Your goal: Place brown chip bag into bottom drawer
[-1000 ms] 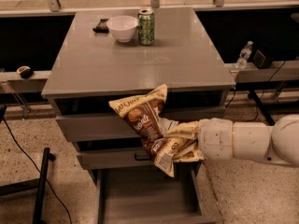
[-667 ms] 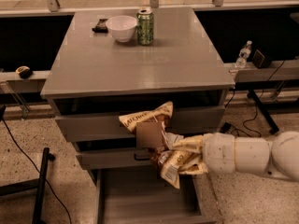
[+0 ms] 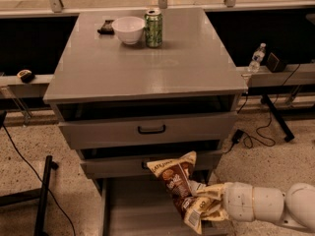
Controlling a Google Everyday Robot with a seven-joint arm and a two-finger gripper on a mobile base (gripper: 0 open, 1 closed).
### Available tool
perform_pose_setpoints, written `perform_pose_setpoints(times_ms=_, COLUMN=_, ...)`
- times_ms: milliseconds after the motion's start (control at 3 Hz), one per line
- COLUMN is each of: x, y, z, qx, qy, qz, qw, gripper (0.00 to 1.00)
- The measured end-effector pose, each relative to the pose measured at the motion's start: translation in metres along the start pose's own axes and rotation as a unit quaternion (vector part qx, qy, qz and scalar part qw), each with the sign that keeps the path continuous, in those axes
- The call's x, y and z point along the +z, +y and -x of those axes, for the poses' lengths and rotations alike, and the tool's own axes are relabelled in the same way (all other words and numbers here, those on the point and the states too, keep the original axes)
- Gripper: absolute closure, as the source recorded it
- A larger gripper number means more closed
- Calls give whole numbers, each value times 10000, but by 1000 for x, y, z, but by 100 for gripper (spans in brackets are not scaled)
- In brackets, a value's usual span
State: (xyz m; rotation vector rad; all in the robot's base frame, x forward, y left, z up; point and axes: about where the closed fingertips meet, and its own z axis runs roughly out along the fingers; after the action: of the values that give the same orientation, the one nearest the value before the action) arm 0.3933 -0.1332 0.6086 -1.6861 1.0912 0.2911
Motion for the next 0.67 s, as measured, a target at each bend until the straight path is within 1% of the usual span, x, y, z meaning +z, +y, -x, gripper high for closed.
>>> perform_pose_setpoints(times_ms=333, x=6, y=1, z=1, qx=-22, qy=-6, qz=52, qw=10000, gripper=100)
perform_pose_setpoints(times_ms=667, x=16, y=26, z=-41, qx=254, qy=293, qz=54, qw=9992, gripper=100)
